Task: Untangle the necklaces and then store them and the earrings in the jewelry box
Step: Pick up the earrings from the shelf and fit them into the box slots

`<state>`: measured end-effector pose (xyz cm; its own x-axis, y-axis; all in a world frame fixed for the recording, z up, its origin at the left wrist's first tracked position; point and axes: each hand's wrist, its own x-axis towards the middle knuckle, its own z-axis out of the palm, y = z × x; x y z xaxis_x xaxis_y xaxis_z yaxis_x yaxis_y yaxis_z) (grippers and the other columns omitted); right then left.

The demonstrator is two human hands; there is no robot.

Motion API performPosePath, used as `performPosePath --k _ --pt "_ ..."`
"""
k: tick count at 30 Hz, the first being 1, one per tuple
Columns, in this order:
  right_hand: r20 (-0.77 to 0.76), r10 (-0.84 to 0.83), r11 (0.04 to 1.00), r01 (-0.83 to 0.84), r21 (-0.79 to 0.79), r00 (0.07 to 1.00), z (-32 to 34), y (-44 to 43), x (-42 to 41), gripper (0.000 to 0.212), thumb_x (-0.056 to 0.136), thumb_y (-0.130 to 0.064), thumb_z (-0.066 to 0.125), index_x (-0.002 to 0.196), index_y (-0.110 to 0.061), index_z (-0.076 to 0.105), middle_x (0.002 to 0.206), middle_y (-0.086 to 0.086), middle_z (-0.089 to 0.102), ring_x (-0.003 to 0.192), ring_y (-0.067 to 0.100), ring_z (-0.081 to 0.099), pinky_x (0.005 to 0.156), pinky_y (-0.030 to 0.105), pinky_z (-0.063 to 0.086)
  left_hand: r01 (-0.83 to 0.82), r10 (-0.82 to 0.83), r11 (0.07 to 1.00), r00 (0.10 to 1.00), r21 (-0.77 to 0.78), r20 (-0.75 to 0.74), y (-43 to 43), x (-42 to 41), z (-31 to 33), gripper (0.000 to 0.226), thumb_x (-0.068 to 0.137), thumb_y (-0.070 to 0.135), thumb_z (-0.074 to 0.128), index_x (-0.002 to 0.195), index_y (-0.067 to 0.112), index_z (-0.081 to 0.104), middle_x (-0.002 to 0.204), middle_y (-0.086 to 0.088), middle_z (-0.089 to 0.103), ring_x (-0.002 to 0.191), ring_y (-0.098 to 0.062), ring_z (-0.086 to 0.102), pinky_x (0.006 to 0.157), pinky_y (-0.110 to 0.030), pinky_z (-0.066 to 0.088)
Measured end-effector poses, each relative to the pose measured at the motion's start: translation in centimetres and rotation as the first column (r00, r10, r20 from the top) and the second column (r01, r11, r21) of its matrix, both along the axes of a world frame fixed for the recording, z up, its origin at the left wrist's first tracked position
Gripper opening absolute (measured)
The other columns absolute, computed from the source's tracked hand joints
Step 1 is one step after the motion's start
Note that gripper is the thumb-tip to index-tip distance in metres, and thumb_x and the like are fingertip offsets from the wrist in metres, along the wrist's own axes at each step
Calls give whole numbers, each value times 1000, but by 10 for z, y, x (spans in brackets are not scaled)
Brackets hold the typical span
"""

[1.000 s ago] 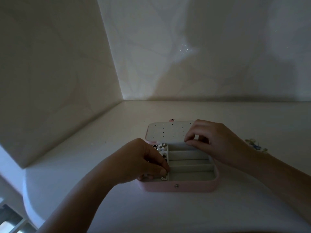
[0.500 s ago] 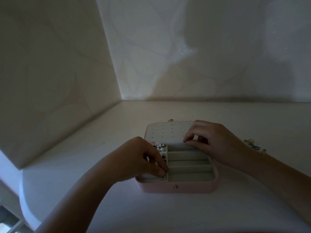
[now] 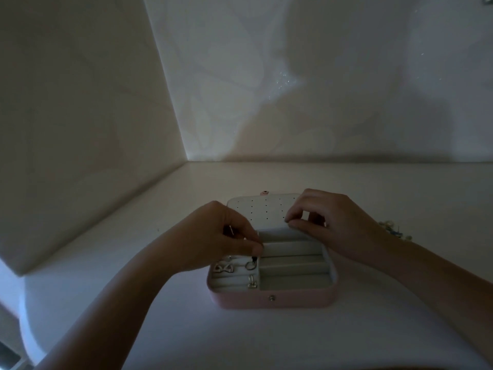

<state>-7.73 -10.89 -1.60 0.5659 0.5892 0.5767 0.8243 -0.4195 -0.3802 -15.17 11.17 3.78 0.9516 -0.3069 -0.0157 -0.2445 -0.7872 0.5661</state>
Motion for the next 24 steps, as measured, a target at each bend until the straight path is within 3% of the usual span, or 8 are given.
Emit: performPosePath --k 4,8,12,14,16,21,24 --pt "-130 -46 996 56 74 990 5 -1 0 9 90 -20 64 97 -24 68 89 -15 62 70 5 61 60 9 43 63 -62 998 996 -10 67 -20 20 9 6 84 35 65 83 33 70 74 12 70 63 -3 62 62 -10 48" --pt "-139 -165 984 173 43 976 18 -18 7 9 92 -21 62 97 -26 68 92 -12 64 72 1 60 63 10 43 135 -139 990 985 46 101 -43 46 7 10 87 32 65 95 30 72 87 14 70 79 3 63 72 -7 49" --pt "-183 -404 913 381 -147 896 32 -46 13 15 95 -19 57 98 -29 67 90 -20 60 70 -5 56 60 9 40 262 -274 957 957 127 91 -61 56 -3 20 86 37 67 106 38 68 94 32 57 91 23 49 80 2 37" --pt "-194 -481 860 418 -293 855 35 -57 15 22 95 -11 53 100 -26 68 89 -20 57 74 -5 54 57 6 37 303 -316 942 946 146 73 -62 58 -10 25 83 39 69 106 44 65 97 35 54 96 21 48 87 -3 37" --pt "-207 -518 816 407 -411 830 36 -62 16 32 92 -2 48 101 -24 69 97 -12 61 80 -1 54 58 7 35 331 -342 934 937 132 72 -59 60 -16 30 81 38 72 102 54 59 101 36 54 103 14 50 95 -13 39" --pt "-339 -478 821 276 -499 810 39 -60 13 35 86 -2 54 91 -34 67 89 -19 62 83 1 61 54 12 44 349 -362 922 930 167 59 -51 59 -20 38 84 32 69 113 53 55 113 35 52 105 22 43 87 1 30" --pt "-366 -478 813 245 -528 798 40 -61 13 29 87 -7 60 90 -35 67 88 -18 63 84 6 64 58 19 52 368 -381 917 923 153 62 -47 61 -22 44 86 22 68 117 50 57 120 31 55 109 19 44 92 0 30"
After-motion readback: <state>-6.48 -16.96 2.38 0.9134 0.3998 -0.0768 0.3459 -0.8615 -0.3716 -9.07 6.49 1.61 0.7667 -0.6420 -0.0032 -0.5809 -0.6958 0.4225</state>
